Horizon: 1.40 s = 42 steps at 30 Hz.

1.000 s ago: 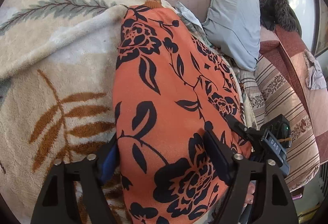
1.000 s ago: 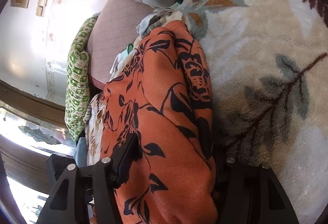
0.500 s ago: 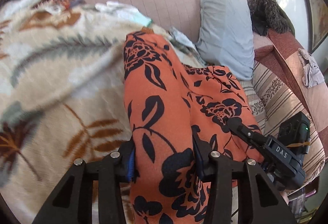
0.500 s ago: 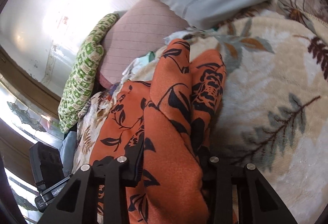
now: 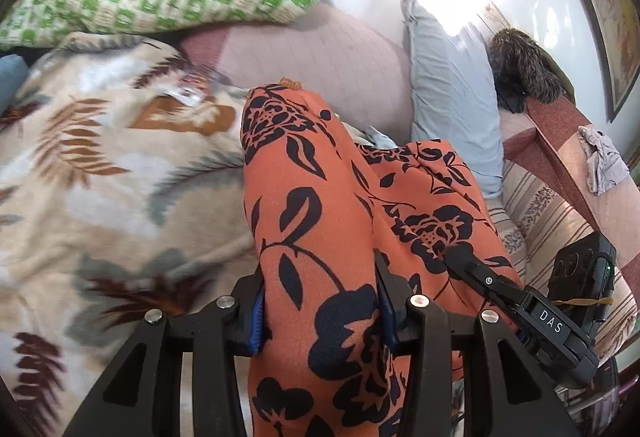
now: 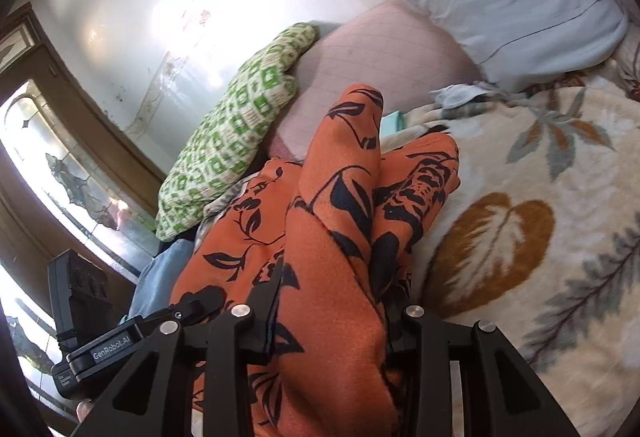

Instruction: Fold small clothes

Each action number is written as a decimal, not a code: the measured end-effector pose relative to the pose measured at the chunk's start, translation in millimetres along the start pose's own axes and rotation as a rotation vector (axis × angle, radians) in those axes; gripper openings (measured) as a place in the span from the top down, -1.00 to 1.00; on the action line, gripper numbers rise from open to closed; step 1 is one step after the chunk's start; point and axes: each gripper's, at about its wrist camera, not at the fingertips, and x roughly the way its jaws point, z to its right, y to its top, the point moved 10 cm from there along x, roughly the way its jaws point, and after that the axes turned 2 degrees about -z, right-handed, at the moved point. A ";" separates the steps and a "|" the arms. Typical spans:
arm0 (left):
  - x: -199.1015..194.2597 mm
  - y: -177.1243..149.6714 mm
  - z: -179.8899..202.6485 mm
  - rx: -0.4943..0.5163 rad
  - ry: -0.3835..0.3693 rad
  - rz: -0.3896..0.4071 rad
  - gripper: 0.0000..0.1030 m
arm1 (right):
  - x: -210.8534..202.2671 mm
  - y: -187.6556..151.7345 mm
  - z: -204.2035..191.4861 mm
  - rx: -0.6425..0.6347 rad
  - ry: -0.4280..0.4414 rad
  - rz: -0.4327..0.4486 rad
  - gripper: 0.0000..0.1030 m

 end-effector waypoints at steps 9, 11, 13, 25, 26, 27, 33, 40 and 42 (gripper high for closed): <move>-17.0 -33.1 -56.3 -0.029 0.092 -0.058 0.11 | 34.7 -56.3 -28.2 0.037 0.031 -0.099 0.25; -11.5 -42.2 -64.4 -0.034 0.111 -0.090 0.11 | 40.6 -70.5 -23.3 0.072 0.031 -0.128 0.25; -2.8 -52.9 -76.0 -0.034 0.143 -0.133 0.11 | 44.5 -83.1 -17.8 0.090 0.014 -0.148 0.25; 20.2 -73.5 -116.5 -0.099 0.232 -0.211 -0.71 | 72.0 -120.3 31.7 0.142 -0.116 -0.258 -0.33; 19.9 -75.1 -119.8 -0.124 0.222 -0.218 -0.72 | 71.7 -120.3 31.9 0.141 -0.116 -0.258 -0.33; 17.5 -76.0 -120.8 -0.134 0.220 -0.219 -0.72 | 70.1 -120.5 31.8 0.140 -0.118 -0.259 -0.34; -17.8 -81.2 -107.9 -0.044 0.355 -0.115 -0.72 | 44.7 -120.1 30.5 0.122 -0.176 -0.253 -0.35; -85.8 -93.5 -85.0 0.125 0.544 0.038 -0.71 | -20.9 -106.4 0.6 -0.044 -0.268 -0.104 -0.35; -105.4 -94.3 -79.1 0.139 0.550 0.074 -0.71 | -41.8 -104.0 -12.4 -0.074 -0.253 -0.057 -0.35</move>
